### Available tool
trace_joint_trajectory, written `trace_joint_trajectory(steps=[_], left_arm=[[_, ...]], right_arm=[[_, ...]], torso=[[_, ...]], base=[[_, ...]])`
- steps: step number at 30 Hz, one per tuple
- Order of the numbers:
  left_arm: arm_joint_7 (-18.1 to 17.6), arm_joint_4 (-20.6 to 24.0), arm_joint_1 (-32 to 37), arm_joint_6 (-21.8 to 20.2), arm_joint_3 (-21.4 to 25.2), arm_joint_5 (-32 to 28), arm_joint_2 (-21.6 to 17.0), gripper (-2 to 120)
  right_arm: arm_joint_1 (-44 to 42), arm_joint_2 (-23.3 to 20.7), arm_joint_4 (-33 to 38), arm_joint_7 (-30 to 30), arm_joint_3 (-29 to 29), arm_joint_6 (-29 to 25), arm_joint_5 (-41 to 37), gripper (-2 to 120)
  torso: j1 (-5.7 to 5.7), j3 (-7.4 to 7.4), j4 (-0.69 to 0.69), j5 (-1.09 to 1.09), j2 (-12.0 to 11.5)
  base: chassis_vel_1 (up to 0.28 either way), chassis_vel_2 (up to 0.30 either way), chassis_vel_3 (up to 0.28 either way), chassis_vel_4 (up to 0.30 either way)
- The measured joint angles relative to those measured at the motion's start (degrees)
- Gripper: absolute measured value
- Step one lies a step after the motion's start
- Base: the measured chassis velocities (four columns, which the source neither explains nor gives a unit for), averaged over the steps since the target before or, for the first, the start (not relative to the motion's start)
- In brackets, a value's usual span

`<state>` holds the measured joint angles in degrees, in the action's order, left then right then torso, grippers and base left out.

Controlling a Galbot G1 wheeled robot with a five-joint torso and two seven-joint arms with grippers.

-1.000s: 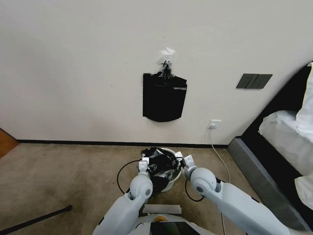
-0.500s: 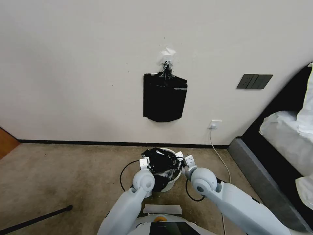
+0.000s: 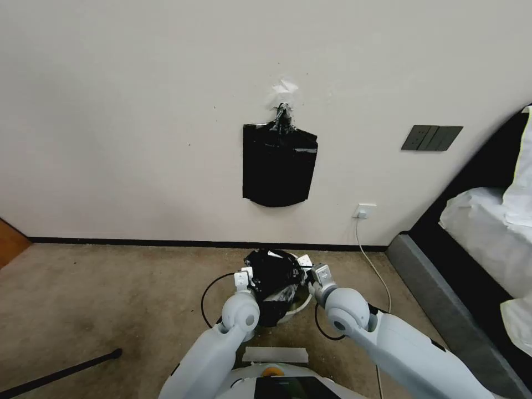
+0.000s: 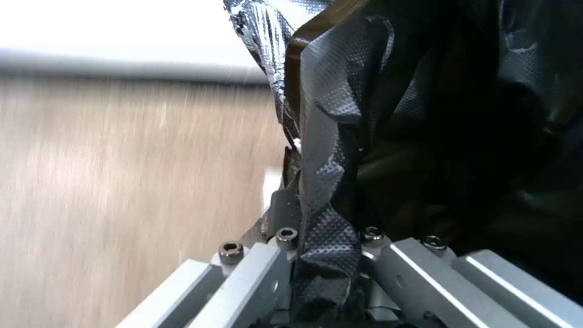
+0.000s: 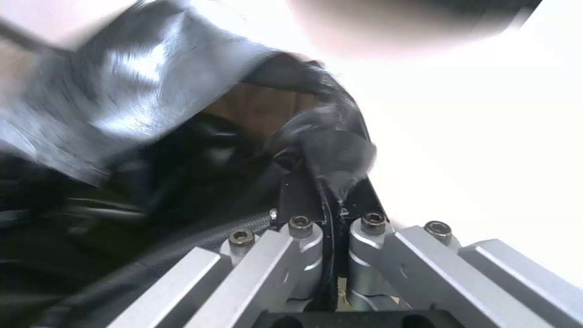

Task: Place a trash bag onto the trash bin.

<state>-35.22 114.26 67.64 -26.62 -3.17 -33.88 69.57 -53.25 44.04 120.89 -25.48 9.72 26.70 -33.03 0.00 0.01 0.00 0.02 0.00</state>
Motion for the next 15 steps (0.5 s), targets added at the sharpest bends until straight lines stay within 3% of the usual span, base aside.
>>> trace_joint_trajectory(steps=[2, 4, 6, 15], left_arm=[[5.0, 2.1, 0.7, 2.7, 0.4, 3.1, -2.4, 1], [6.8, 2.8, 1.0, 3.8, 0.7, 4.2, -3.3, 1], [11.2, 4.4, 1.8, 6.1, 1.9, 7.2, -5.8, 1], [19.0, 7.7, 5.2, 11.2, 6.1, 10.6, -9.6, 1]], right_arm=[[2.6, -2.4, -0.6, 0.5, 0.0, -1.3, 0.2, 0], [3.3, -3.2, -0.6, 0.7, 0.0, -1.5, 0.2, 0], [5.3, -5.8, -0.2, 0.8, -0.3, -1.8, -0.6, 0], [5.1, -14.5, 1.9, 4.7, -3.2, -1.4, -4.9, 0]], torso=[[0.0, 0.0, -0.01, -0.03, 0.0], [0.0, 0.0, -0.01, 0.0, 0.0], [0.0, 0.0, -0.01, -0.04, 0.0], [0.0, 0.0, 0.0, -0.02, 0.0]], base=[[0.0, 0.0, 0.0, 0.0], [0.0, 0.0, 0.0, 0.0], [0.0, 0.0, 0.0, 0.0], [0.0, 0.0, 0.0, 0.0]])
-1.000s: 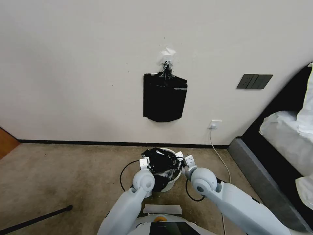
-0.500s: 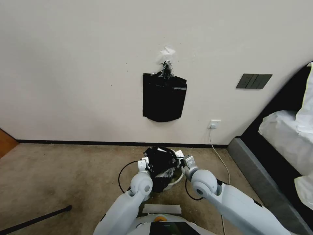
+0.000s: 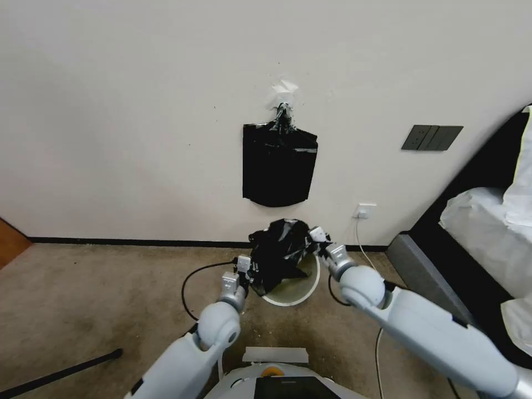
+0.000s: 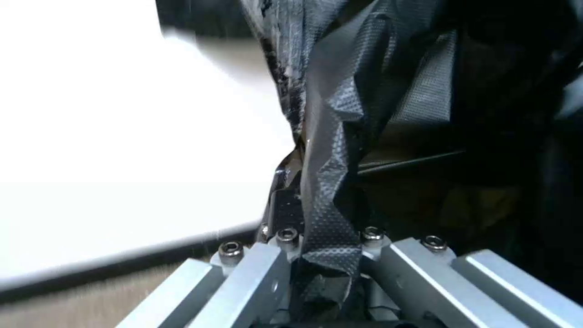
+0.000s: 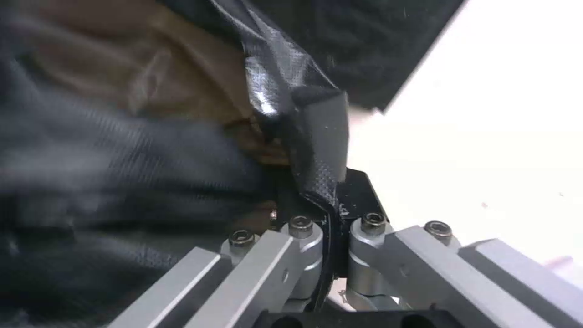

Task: Place a trash bag onto the trash bin.

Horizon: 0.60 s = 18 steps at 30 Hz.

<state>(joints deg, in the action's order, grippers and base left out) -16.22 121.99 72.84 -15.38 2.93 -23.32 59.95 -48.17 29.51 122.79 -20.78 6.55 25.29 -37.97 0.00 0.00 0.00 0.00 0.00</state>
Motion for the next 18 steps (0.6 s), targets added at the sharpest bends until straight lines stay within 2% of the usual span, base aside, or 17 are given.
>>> trace_joint_trajectory(steps=[3, 4, 6, 8, 11, 18], left_arm=[[3.2, 1.0, 1.4, 2.5, 1.1, 0.1, -0.7, 1], [5.4, 1.5, 2.4, 5.3, 2.0, -0.1, -1.0, 1], [5.3, 1.5, 2.7, 6.3, 2.5, -1.0, -0.8, 1], [3.5, 1.5, 2.9, 7.9, 3.8, -5.0, 0.3, 1], [2.4, 1.7, 2.7, 8.5, 4.9, -8.4, 1.1, 1], [-0.5, 2.8, 2.3, 9.1, 6.7, -15.7, 2.4, 1]], right_arm=[[-2.1, -3.0, 0.3, 2.2, -2.2, 0.3, -2.4, 0], [-4.9, -5.1, 0.7, 3.7, -5.0, 0.7, -4.2, 0], [-6.1, -5.9, 1.1, 4.4, -6.1, 0.8, -4.6, 0], [-9.6, -7.8, 2.2, 6.7, -9.1, 0.7, -4.1, 0], [-12.7, -8.6, 3.2, 8.6, -10.6, 0.6, -2.9, 0], [-19.0, -5.7, 3.3, 10.6, -11.7, 0.4, 0.8, 0]], torso=[[0.0, 0.0, 0.0, 0.0, 0.0], [0.0, 0.0, 0.01, 0.0, 0.0], [0.0, 0.0, 0.0, -0.01, 0.0], [0.0, 0.0, -0.01, 0.02, 0.0], [0.0, 0.0, 0.01, 0.01, 0.0], [-0.01, 0.0, 0.01, 0.0, 0.0]], base=[[0.0, 0.0, 0.0, 0.0], [0.0, 0.0, 0.0, 0.0], [0.0, 0.0, 0.0, 0.0], [0.0, 0.0, 0.0, 0.0], [0.0, 0.0, 0.0, 0.0], [0.0, 0.0, 0.0, 0.0]])
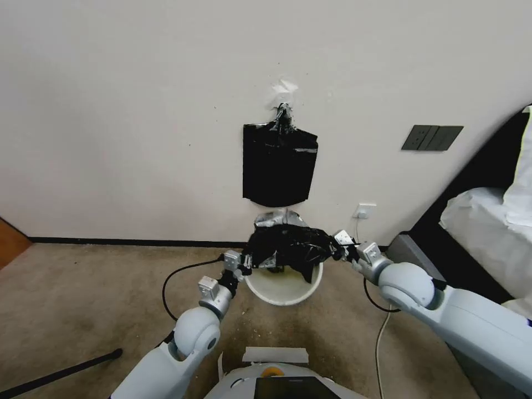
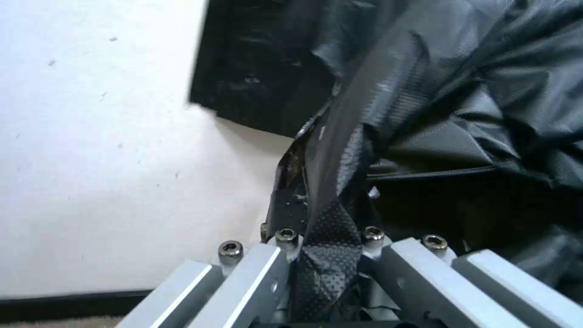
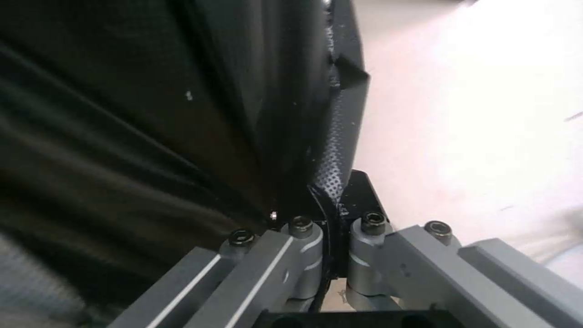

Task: Place a trash bag onto the trash bin.

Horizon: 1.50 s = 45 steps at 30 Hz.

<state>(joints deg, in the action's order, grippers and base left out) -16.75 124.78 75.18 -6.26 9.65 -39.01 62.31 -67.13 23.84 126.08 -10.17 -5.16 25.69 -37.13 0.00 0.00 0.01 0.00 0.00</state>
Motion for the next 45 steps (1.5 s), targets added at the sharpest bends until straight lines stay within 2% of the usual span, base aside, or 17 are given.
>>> trace_joint_trajectory(steps=[3, 4, 5, 7, 13, 17, 18, 21, 22, 24, 25, 28, 32, 35, 36, 38, 45], left_arm=[[-1.3, 0.2, 0.5, -0.1, 0.8, -3.0, 0.4, 1], [-2.3, 0.7, 0.9, -0.7, 0.9, -5.8, 0.6, 1], [-2.3, 0.7, 0.9, -0.7, 0.9, -5.8, 0.6, 1], [-3.1, 1.4, 1.7, -1.2, 0.9, -7.8, 0.9, 1], [-4.0, 1.5, 2.4, -1.7, 1.1, -8.9, 0.9, 1], [-5.4, 1.3, 2.3, -2.7, 1.7, -9.8, 0.3, 1], [-5.4, 1.3, 2.3, -2.7, 1.7, -9.8, 0.3, 1], [-7.3, 0.9, 1.6, -3.6, 2.4, -11.5, 0.2, 1], [-7.3, 0.9, 1.6, -3.6, 2.4, -11.5, 0.2, 1], [-8.6, 0.5, 1.3, -4.6, 2.8, -12.0, 0.0, 1], [-8.6, 0.5, 1.3, -4.6, 2.8, -12.0, 0.0, 1], [-9.9, 0.1, 1.1, -5.9, 3.5, -12.4, -0.5, 1], [-10.2, -0.1, 1.1, -6.3, 3.9, -12.7, -0.9, 1], [-10.4, -0.2, 0.9, -6.7, 4.3, -13.2, -1.4, 1], [-10.4, -0.2, 0.9, -6.7, 4.3, -13.2, -1.4, 1], [-10.4, -0.2, 0.9, -7.0, 4.4, -13.5, -2.0, 1], [-10.2, 1.0, 1.1, -7.9, 4.3, -13.8, -3.2, 1]], right_arm=[[-2.7, 2.4, -0.9, 0.0, -0.4, -1.5, 1.9, 0], [-4.9, 5.1, -1.1, -0.1, -0.4, -4.2, 3.1, 0], [-4.9, 5.1, -1.1, -0.1, -0.4, -4.2, 3.1, 0], [-6.9, 8.6, -1.1, -0.3, -0.1, -6.7, 3.7, 0], [-9.6, 14.2, -1.4, -2.6, -0.1, -9.0, 4.3, 6], [-13.1, 17.0, -0.4, -4.7, -2.2, -10.9, 4.3, 22], [-13.1, 17.0, -0.4, -4.7, -2.2, -10.9, 4.3, 22], [-16.5, 18.3, 1.4, -4.8, -4.4, -11.4, 5.5, 37], [-16.5, 18.3, 1.4, -4.8, -4.4, -11.4, 5.5, 37], [-19.9, 19.9, 2.8, -5.6, -6.8, -12.7, 7.7, 48], [-19.9, 19.9, 2.8, -5.6, -6.8, -12.7, 7.7, 48], [-24.1, 21.6, 5.1, -6.5, -10.8, -13.3, 8.5, 64], [-27.1, 22.0, 6.9, -5.8, -13.7, -13.8, 8.5, 72], [-31.0, 22.0, 9.7, -3.2, -17.4, -15.4, 8.0, 88], [-31.0, 22.0, 9.7, -3.2, -17.4, -15.4, 8.0, 88], [-33.2, 21.8, 12.9, 1.0, -19.9, -17.6, 6.2, 98], [-33.4, 19.5, 14.7, 12.1, -20.6, -22.3, 6.9, 100]], torso=[[0.0, 0.0, -0.01, 0.0, 0.0], [0.0, 0.0, -0.01, 0.0, 0.0], [0.0, 0.0, -0.01, 0.0, 0.0], [0.0, 0.0, 0.0, 0.0, 0.0], [0.0, 0.0, -0.01, 0.0, 0.0], [0.0, 0.0, -0.01, 0.01, 0.0], [0.0, 0.0, -0.01, 0.01, 0.0], [0.0, 0.0, -0.01, 0.02, 0.0], [0.0, 0.0, -0.01, 0.02, 0.0], [0.0, 0.0, -0.01, 0.01, 0.0], [0.0, 0.0, -0.01, 0.01, 0.0], [0.0, 0.0, -0.01, 0.01, 0.0], [0.0, 0.0, -0.01, 0.0, 0.0], [0.0, 0.0, 0.0, 0.01, 0.0], [0.0, 0.0, 0.0, 0.01, 0.0], [0.0, 0.0, 0.0, 0.02, 0.0], [0.0, 0.0, -0.01, 0.0, 0.0]], base=[[0.0, 0.0, 0.0, 0.0], [0.0, 0.0, 0.0, 0.0], [0.0, 0.0, 0.0, 0.0], [0.0, 0.0, 0.0, 0.0], [0.0, 0.0, 0.0, 0.0], [0.0, 0.0, 0.0, 0.0], [0.0, 0.0, 0.0, 0.0], [0.0, 0.0, 0.0, 0.0], [0.0, 0.0, 0.0, 0.0], [0.0, 0.0, 0.0, 0.0], [0.0, 0.0, 0.0, 0.0], [0.0, 0.0, 0.0, 0.0], [0.0, 0.0, 0.0, 0.0], [0.0, 0.0, 0.0, 0.0], [0.0, 0.0, 0.0, 0.0], [0.0, 0.0, 0.0, 0.0], [0.0, 0.0, 0.0, 0.0]])
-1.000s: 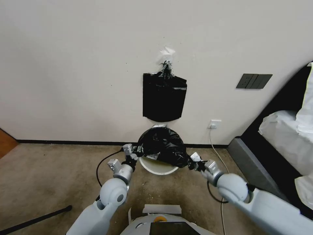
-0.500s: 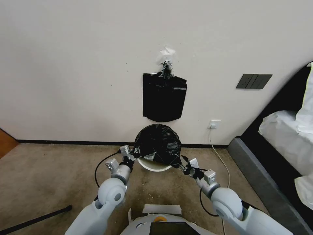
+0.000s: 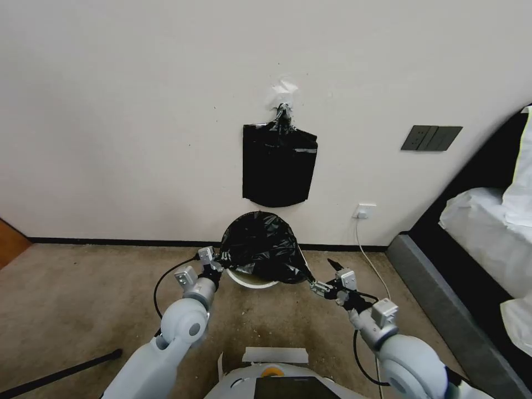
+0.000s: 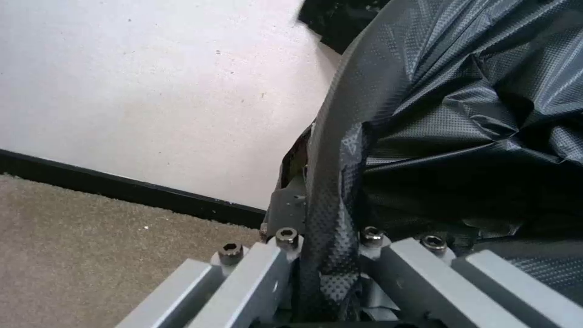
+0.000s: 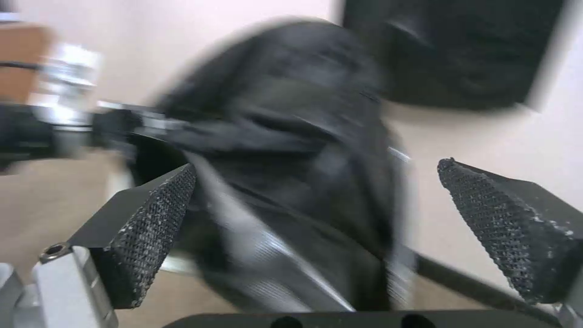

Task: Place a trash bag onto the trash bin.

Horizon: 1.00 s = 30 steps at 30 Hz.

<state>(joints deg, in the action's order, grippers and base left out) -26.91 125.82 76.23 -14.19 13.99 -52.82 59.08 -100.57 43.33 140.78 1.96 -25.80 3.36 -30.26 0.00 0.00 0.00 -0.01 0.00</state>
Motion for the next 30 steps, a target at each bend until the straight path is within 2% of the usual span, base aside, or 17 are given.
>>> trace_joint_trajectory(steps=[4, 8, 11, 15, 16, 18, 19, 22, 26, 30], left_arm=[[0.3, 0.5, 0.2, -0.6, 0.0, -0.1, -0.6, 1], [0.8, 1.1, 0.5, -1.4, -0.1, -0.2, -0.7, 1], [0.8, 1.4, 0.6, -2.1, -0.2, -0.2, -0.6, 1], [0.6, 1.6, 0.7, -2.6, -0.2, -0.2, -0.5, 1], [0.5, 1.6, 0.7, -2.9, -0.2, -0.2, -0.5, 1], [0.4, 1.7, 0.7, -3.1, -0.2, -0.2, -0.4, 1], [0.4, 1.7, 0.7, -3.1, -0.2, -0.2, -0.4, 1], [0.3, 1.7, 0.8, -3.4, -0.3, -0.1, -0.1, 1], [0.2, 1.8, 1.0, -3.5, -0.3, -0.1, 0.1, 1], [-0.5, 1.8, 1.2, -4.0, -0.3, -0.2, 0.5, 1]], right_arm=[[0.7, -1.5, -0.4, 3.6, 0.8, -0.7, 2.3, 100], [2.2, -2.5, -2.3, 5.3, 2.8, -1.3, 6.0, 94], [2.4, -3.0, -3.5, 6.1, 4.2, -2.2, 9.2, 80], [2.8, -3.2, -4.3, 6.1, 5.1, -2.8, 11.2, 71], [2.9, -3.2, -4.5, 6.1, 5.4, -3.2, 11.8, 63], [3.1, -3.2, -4.7, 5.7, 5.9, -3.7, 12.3, 54], [3.1, -3.2, -4.7, 5.7, 5.9, -3.7, 12.3, 54], [3.2, -3.2, -5.3, 5.3, 6.6, -4.5, 13.2, 39], [3.2, -3.2, -5.3, 5.3, 6.9, -5.0, 13.8, 31], [3.0, -3.3, -5.3, 5.2, 7.8, -6.5, 16.2, 11]], torso=[[0.0, 0.0, 0.0, 0.01, 0.0], [0.0, 0.0, 0.0, 0.0, 0.0], [0.0, 0.0, 0.01, 0.0, 0.0], [0.0, 0.0, 0.0, 0.0, 0.0], [0.0, 0.0, 0.0, 0.0, 0.0], [0.0, 0.0, 0.01, 0.01, 0.0], [0.0, 0.0, 0.01, 0.01, 0.0], [0.0, 0.0, 0.0, 0.0, 0.0], [0.0, 0.0, 0.01, 0.0, 0.0], [0.0, 0.0, 0.0, 0.01, 0.0]], base=[[0.0, 0.0, 0.0, 0.0], [0.0, 0.0, 0.0, 0.0], [0.0, 0.0, 0.0, 0.0], [0.0, 0.0, 0.0, 0.0], [0.0, 0.0, 0.0, 0.0], [0.0, 0.0, 0.0, 0.0], [0.0, 0.0, 0.0, 0.0], [0.0, 0.0, 0.0, 0.0], [0.0, 0.0, 0.0, 0.0], [0.0, 0.0, 0.0, 0.0]])
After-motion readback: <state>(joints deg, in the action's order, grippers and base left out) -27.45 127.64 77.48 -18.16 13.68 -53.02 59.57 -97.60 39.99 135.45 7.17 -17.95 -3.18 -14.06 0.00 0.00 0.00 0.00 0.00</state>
